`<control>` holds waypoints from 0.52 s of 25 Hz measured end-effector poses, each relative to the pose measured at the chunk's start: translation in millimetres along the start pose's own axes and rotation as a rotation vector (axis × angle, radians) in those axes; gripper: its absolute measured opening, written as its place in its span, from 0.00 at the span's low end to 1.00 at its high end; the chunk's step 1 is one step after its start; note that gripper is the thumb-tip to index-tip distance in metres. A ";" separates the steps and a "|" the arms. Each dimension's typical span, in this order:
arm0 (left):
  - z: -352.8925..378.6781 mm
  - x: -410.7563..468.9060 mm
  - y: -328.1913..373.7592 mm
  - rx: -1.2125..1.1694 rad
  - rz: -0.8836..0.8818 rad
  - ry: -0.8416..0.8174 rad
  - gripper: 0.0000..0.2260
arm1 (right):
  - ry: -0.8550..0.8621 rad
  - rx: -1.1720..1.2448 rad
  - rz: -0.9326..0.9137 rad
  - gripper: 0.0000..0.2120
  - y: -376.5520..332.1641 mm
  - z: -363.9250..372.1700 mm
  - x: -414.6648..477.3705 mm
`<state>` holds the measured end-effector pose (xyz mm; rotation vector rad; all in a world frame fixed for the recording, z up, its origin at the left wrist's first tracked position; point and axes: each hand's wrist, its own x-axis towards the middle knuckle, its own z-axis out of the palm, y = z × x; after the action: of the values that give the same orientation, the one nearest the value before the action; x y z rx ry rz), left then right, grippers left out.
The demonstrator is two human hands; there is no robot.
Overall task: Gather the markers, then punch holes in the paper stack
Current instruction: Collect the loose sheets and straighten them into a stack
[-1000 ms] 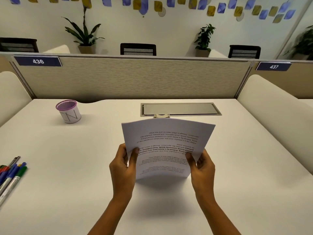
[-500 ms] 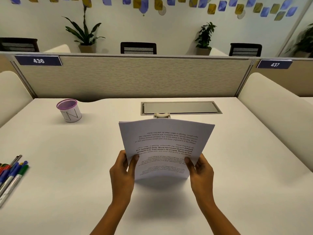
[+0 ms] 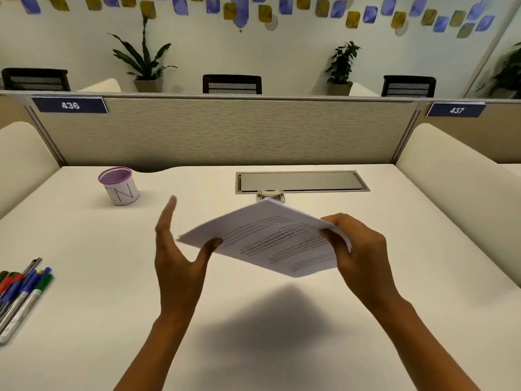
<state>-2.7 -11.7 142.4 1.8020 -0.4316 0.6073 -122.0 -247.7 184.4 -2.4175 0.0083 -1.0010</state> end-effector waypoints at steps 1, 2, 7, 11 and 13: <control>-0.6 -0.5 2.3 0.018 0.073 -0.050 0.33 | -0.039 -0.039 -0.038 0.11 -3.5 -2.5 3.5; -0.1 -2.1 5.3 0.036 0.145 -0.104 0.29 | -0.070 -0.085 -0.082 0.11 -6.5 -3.2 5.7; 8.7 -17.2 13.0 0.122 0.297 -0.107 0.11 | -0.126 -0.137 -0.165 0.12 -4.9 -4.7 11.6; 2.6 -22.1 1.3 0.123 0.190 -0.055 0.06 | -0.087 -0.054 -0.014 0.10 21.0 -12.3 3.1; -2.0 -22.5 -4.7 0.101 0.138 -0.039 0.06 | -0.040 -0.050 0.101 0.08 43.4 -16.7 -5.5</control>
<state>-18.4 -8.5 125.8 1.8930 -0.5638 0.7010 -129.0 -291.9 170.5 -2.4555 0.1418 -0.9174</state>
